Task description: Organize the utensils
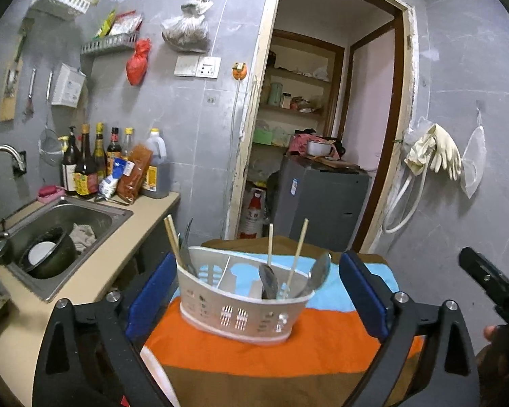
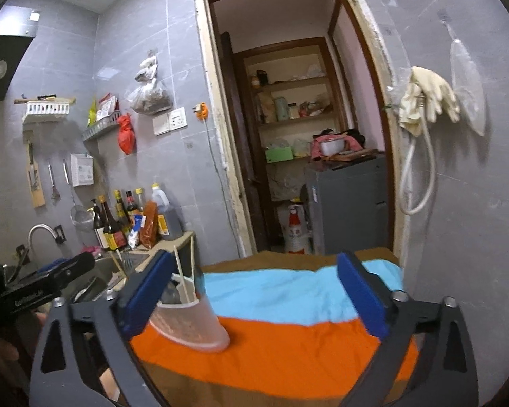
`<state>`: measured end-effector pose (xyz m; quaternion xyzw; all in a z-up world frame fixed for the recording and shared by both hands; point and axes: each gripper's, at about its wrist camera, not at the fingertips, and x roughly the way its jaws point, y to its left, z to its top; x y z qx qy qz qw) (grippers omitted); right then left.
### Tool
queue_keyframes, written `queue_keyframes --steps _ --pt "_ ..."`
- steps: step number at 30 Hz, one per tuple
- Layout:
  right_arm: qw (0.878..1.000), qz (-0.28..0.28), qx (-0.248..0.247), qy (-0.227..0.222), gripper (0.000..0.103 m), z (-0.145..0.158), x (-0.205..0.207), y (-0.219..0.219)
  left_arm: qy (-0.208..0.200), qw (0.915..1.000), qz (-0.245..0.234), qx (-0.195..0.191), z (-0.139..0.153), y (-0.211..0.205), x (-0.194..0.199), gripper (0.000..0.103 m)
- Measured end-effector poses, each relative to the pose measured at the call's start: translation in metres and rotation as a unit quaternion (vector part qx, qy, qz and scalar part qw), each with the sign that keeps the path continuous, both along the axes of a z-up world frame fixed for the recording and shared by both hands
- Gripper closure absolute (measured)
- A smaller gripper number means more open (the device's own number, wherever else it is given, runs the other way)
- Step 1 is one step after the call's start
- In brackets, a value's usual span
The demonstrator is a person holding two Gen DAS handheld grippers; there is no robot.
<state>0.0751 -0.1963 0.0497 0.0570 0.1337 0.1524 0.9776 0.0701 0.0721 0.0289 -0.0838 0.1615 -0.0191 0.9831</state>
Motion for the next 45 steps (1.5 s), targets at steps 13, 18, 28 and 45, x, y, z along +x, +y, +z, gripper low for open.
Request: queue_keyframes --steps 13,18,28,45 --pt "0.999 -0.021 -0.037 0.021 0.000 0.007 -0.096 -0.038 0.010 0.9995 0.020 0.021 -0.002 -0.033 -0.092 0.008" --pt "0.999 -0.025 -0.039 0.018 0.000 0.008 -0.122 -0.043 0.014 0.9992 0.028 0.025 -0.006 -0.036 -0.121 0.008" --pt "0.999 -0.036 -0.028 0.015 0.000 0.006 -0.146 -0.044 0.017 0.9983 0.035 0.043 -0.010 -0.038 -0.154 0.008" --pt "0.999 -0.030 -0.030 0.026 0.000 0.000 -0.146 -0.037 0.015 0.9983 0.039 0.040 -0.012 -0.032 -0.159 0.008"
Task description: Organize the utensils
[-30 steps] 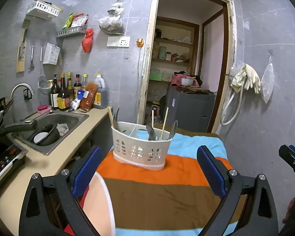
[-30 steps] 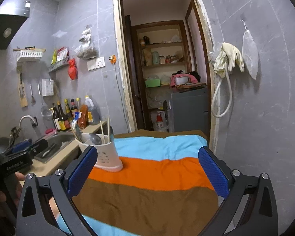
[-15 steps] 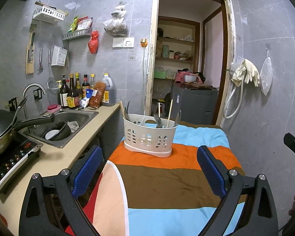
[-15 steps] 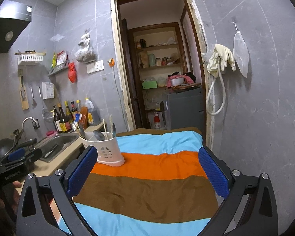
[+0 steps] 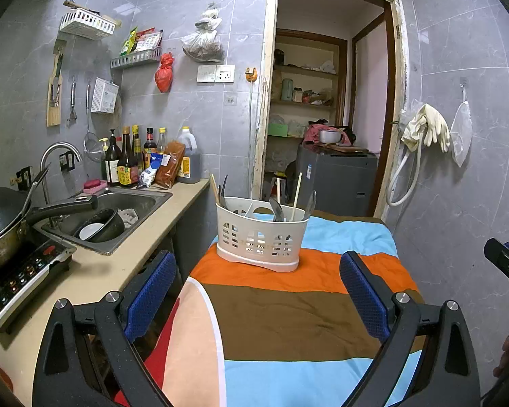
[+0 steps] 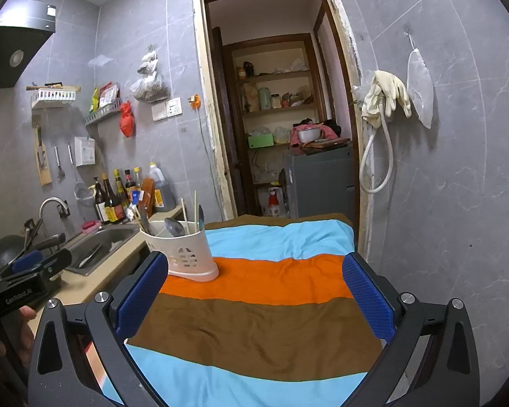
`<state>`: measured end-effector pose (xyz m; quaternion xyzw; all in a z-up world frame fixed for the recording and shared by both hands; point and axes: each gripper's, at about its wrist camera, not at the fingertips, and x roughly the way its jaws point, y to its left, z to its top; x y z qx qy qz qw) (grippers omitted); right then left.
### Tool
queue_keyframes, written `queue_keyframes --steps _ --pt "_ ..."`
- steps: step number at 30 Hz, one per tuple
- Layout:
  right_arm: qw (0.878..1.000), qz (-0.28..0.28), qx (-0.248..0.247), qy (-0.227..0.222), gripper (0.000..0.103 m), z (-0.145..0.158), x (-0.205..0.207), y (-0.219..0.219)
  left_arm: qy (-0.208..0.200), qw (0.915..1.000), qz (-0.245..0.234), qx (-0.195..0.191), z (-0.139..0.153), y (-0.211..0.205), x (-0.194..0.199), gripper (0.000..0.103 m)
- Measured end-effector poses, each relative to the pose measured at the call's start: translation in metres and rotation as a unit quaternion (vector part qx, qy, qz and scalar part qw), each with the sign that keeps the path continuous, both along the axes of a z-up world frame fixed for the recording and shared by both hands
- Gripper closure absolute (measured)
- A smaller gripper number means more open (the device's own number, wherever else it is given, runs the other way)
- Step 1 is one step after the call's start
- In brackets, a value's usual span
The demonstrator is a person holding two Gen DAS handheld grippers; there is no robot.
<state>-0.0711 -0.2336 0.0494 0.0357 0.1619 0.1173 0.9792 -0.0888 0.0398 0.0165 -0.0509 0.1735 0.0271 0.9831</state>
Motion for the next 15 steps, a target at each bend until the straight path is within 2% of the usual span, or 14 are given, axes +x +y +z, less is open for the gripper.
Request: queue_keyframes --steps 15 --pt "1.000 -0.001 -0.001 0.000 0.000 0.0000 0.0007 0.0010 0.000 1.0000 -0.001 0.001 0.0006 0.0000 0.0011 0.008"
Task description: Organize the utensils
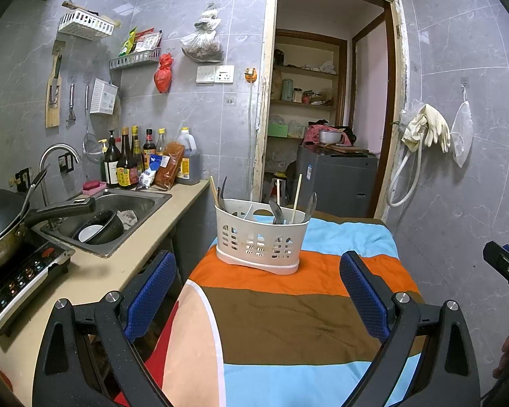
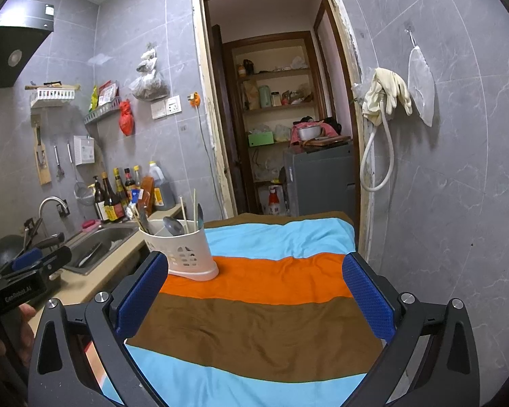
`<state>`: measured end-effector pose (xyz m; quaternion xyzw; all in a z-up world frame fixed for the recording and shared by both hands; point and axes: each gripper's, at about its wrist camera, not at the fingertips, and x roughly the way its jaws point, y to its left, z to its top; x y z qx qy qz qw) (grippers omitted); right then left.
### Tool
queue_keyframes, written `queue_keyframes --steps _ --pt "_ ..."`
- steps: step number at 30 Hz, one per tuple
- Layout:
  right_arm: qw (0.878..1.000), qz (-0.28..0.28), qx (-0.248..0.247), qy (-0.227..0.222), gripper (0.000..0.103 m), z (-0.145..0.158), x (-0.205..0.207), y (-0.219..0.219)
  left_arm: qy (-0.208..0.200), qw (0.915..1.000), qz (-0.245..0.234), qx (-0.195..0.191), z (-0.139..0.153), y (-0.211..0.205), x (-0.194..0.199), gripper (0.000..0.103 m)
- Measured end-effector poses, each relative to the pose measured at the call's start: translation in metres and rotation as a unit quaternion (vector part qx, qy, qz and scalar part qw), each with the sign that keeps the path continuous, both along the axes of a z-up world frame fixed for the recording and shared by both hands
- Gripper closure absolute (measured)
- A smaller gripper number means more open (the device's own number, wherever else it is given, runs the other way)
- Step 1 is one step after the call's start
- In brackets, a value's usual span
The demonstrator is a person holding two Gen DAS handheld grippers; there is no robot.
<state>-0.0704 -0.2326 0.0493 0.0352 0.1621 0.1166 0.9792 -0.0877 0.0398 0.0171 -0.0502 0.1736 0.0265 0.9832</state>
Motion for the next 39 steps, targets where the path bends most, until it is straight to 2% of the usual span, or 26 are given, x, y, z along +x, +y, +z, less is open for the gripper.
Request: queue_keyframes --steps 39 --pt "1.000 0.002 0.001 0.005 0.000 -0.0008 0.0029 0.0007 0.001 1.0000 0.002 0.003 0.0012 -0.0009 0.0053 0.008"
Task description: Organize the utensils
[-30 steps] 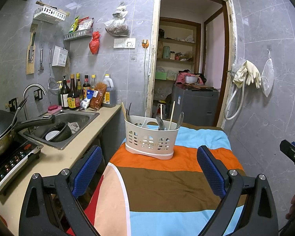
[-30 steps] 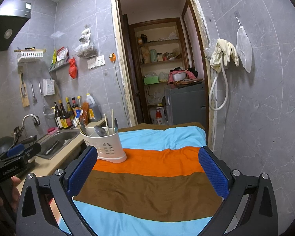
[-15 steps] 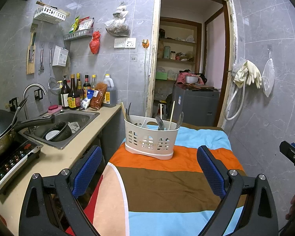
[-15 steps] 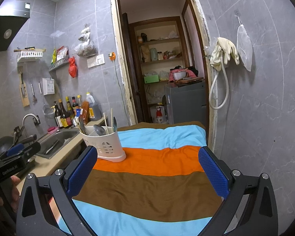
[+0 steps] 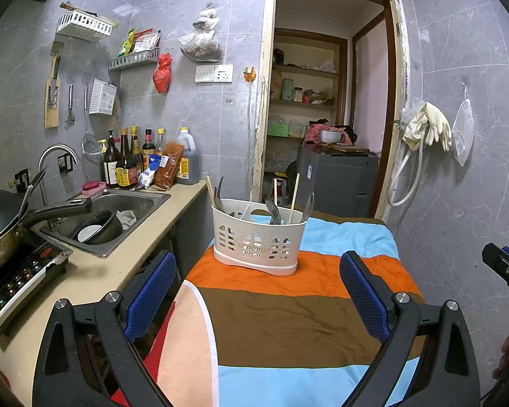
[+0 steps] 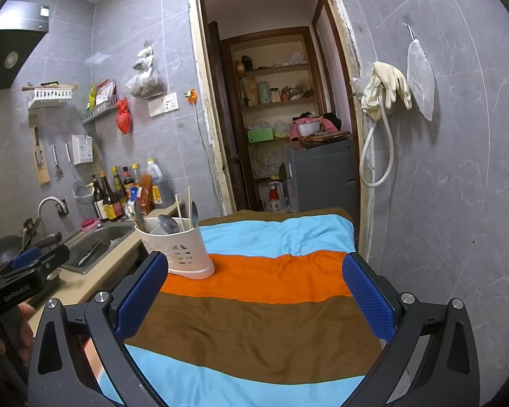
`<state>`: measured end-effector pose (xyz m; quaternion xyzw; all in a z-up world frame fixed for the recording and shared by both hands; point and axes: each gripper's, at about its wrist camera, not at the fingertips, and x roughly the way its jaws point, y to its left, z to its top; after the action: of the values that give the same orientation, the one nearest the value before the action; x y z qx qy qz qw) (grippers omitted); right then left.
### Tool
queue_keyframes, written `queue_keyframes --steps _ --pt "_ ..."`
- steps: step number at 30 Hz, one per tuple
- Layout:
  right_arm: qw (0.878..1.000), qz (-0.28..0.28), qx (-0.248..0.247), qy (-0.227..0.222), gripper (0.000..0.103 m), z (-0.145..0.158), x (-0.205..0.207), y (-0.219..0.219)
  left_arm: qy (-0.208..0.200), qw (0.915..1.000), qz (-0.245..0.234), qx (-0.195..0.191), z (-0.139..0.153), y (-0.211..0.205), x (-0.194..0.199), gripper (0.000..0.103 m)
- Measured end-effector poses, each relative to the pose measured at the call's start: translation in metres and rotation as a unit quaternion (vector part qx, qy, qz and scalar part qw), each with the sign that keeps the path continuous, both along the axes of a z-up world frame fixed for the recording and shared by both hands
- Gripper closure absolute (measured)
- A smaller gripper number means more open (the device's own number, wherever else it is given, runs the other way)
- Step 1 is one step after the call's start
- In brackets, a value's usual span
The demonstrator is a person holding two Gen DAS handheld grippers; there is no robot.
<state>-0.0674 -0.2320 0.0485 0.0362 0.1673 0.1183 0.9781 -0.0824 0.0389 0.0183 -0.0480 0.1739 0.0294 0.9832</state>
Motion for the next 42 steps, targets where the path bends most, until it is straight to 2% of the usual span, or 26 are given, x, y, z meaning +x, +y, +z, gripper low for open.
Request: queue_keyframes --steps 42 --pt "1.000 -0.001 0.001 0.003 0.000 0.0013 0.0024 -0.0025 0.003 1.0000 0.000 -0.002 -0.0043 -0.0034 0.0073 0.008"
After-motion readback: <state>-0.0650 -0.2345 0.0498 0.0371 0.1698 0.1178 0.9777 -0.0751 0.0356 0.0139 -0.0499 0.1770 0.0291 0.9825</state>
